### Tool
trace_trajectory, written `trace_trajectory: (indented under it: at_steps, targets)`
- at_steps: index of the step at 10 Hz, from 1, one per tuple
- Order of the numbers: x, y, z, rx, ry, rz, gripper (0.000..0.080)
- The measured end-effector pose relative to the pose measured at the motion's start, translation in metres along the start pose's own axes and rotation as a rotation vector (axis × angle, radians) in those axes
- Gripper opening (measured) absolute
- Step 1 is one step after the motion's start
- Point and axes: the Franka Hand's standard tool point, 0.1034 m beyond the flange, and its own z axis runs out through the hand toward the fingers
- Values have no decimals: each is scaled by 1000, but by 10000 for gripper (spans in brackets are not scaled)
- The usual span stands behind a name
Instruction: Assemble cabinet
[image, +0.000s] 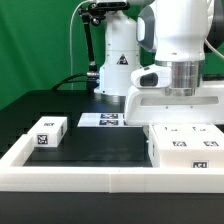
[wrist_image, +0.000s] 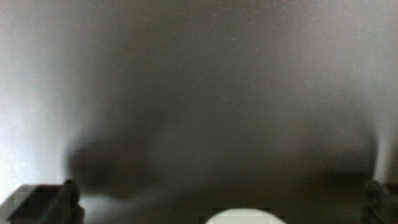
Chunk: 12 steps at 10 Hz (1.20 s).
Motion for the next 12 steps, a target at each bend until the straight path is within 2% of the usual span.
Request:
trace_trajectory:
  at_steps: [1,2,4,5,6,7,12]
  targets:
    - [0,0,0,0,0,-1,758]
    - [0,0,0,0,0,-2,591]
    - [0,-1,0,1,0,-3,315]
    - [0,-1,0,1,0,-4,130]
    - [0,-1,0,1,0,-4,42]
    - [0,-1,0,1,0,-4,3]
    - [0,-1,0,1,0,-4,2]
